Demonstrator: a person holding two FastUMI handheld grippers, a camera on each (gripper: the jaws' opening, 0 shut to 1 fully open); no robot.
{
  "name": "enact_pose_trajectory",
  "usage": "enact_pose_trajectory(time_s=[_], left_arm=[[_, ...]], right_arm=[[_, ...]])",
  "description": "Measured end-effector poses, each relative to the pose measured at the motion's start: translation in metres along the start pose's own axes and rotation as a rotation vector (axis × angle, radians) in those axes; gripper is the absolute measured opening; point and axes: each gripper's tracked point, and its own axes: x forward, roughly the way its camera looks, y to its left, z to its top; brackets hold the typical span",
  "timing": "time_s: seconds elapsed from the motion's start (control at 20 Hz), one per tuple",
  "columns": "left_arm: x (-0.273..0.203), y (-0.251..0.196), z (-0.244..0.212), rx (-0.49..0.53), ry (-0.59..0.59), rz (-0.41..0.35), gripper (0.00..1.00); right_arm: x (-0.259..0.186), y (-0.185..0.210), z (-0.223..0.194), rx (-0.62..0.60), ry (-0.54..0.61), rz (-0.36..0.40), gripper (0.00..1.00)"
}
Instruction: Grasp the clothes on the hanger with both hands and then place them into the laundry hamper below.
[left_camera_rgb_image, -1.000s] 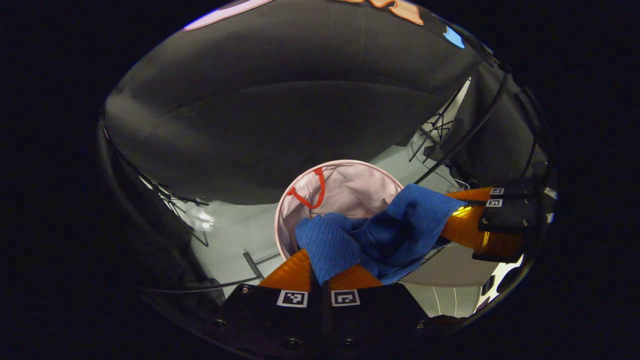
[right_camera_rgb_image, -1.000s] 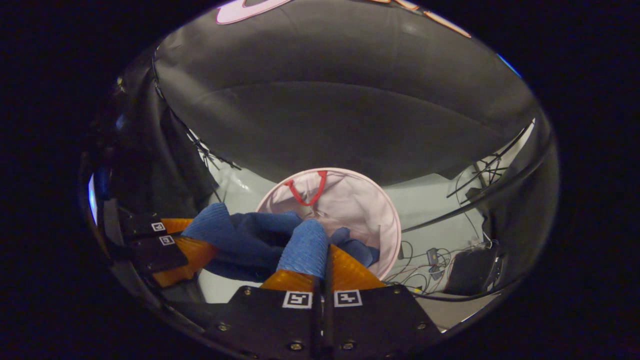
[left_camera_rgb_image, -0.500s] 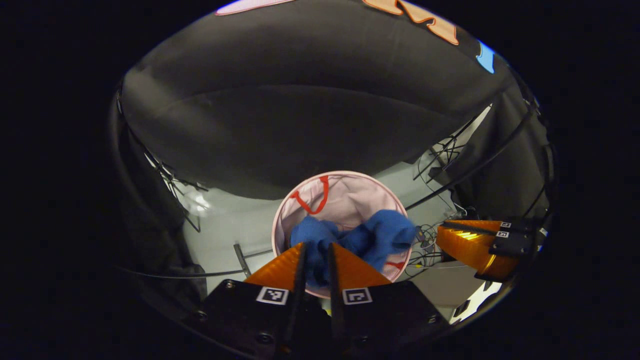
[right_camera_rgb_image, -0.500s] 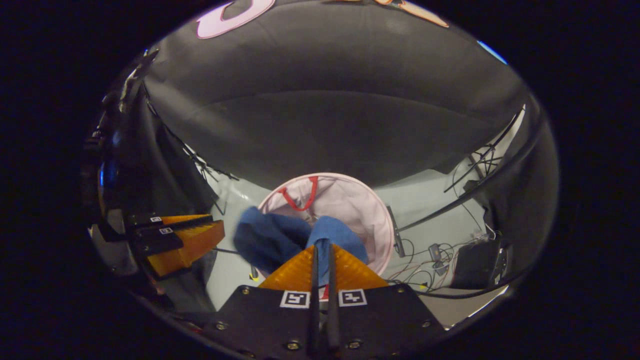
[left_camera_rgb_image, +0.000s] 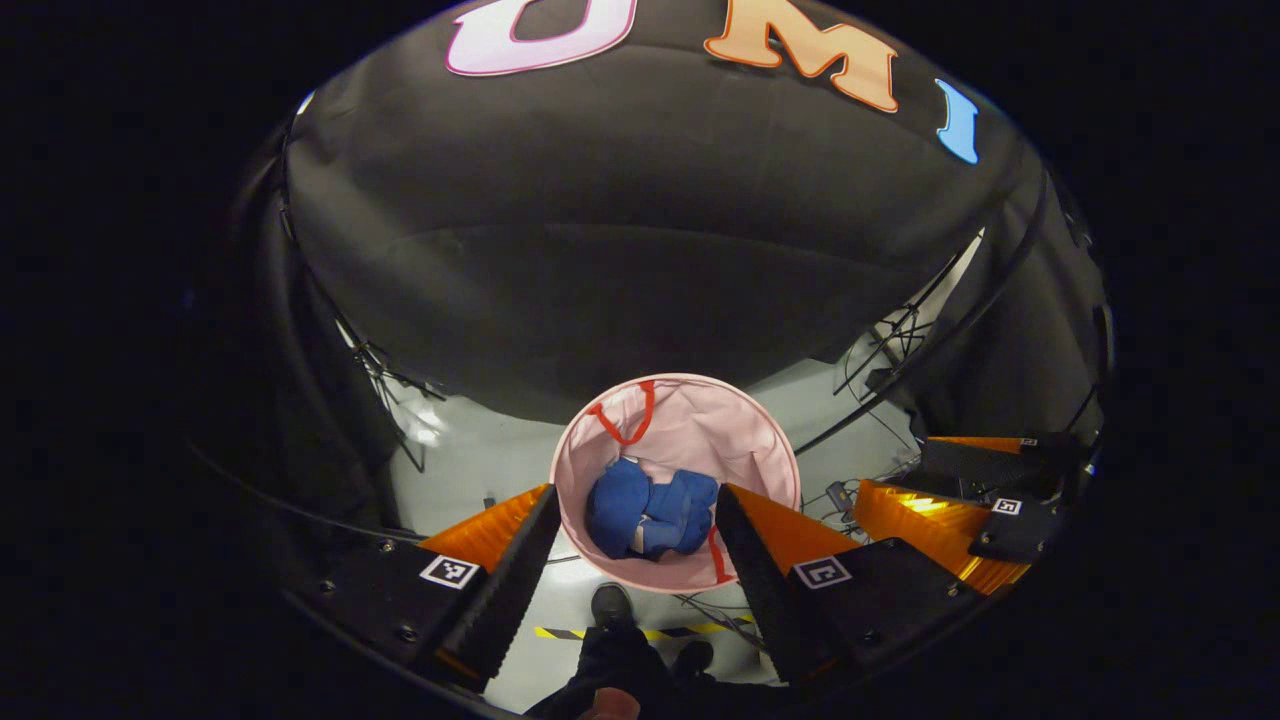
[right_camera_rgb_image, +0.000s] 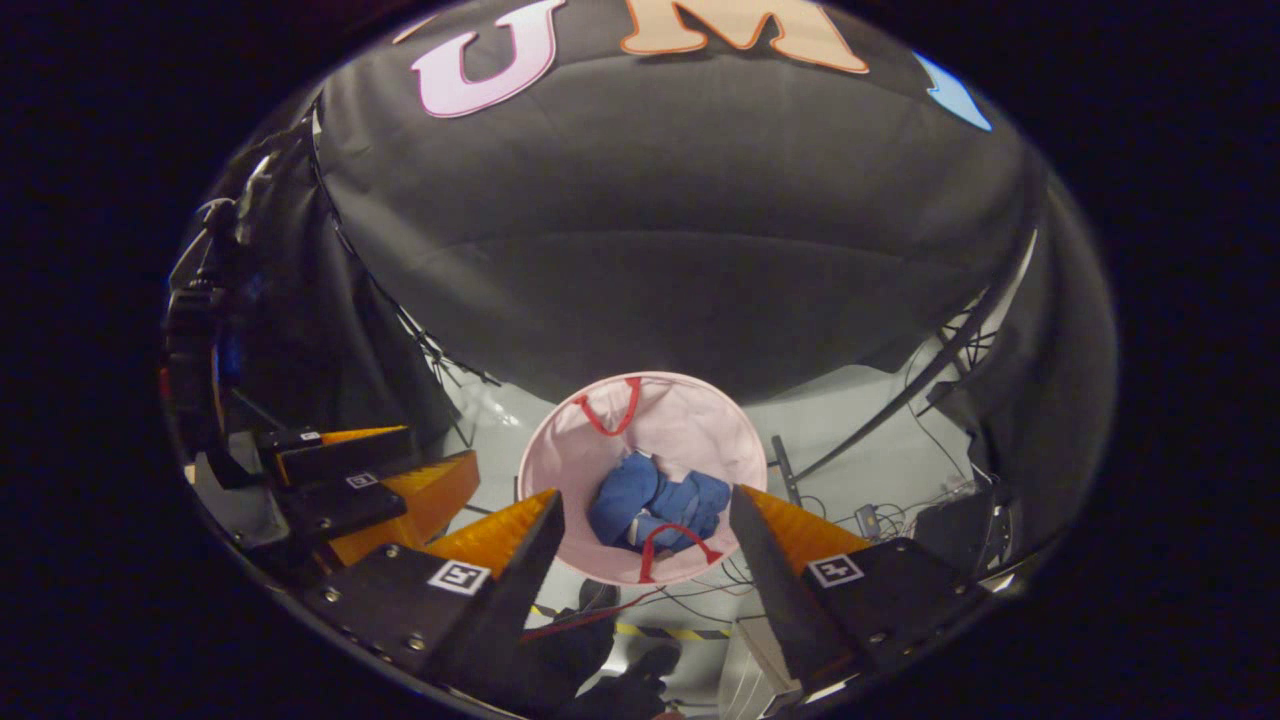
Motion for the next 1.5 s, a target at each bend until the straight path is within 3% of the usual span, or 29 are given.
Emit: enact_pose_trajectory(time_s=[0.1, 0.15, 0.2, 0.5, 0.8, 1.05, 1.5], left_arm=[[-0.016, -0.005, -0.006, -0.009, -0.010, 0.009, 0.99], [-0.025, -0.010, -0.010, -0.024, -0.013, 0.010, 0.99], [-0.033, -0.012, -0.014, -0.039, -0.013, 0.024, 0.99], [-0.078, -0.014, -0.021, -0.075, -0.079, 0.056, 0.99], [-0.138, -0.020, -0.008, -0.095, -0.142, 0.056, 0.99], [-0.184, -0.017, 0.010, -0.099, -0.227, 0.040, 0.99], [-0.241, 0.014, 0.014, -0.034, -0.321, 0.046, 0.99]], right_arm=[[-0.017, -0.003, -0.007, -0.002, -0.013, 0.003, 1.00], [-0.024, -0.004, -0.010, -0.005, -0.021, 0.008, 0.95], [-0.032, -0.004, -0.014, -0.009, -0.031, 0.012, 1.00], [-0.080, 0.003, -0.030, 0.000, -0.072, 0.059, 1.00], [-0.134, 0.026, -0.015, -0.018, -0.160, 0.095, 1.00], [-0.165, 0.033, -0.004, 0.054, -0.221, 0.077, 1.00], [-0.202, 0.062, -0.002, 0.056, -0.354, 0.049, 1.00]])
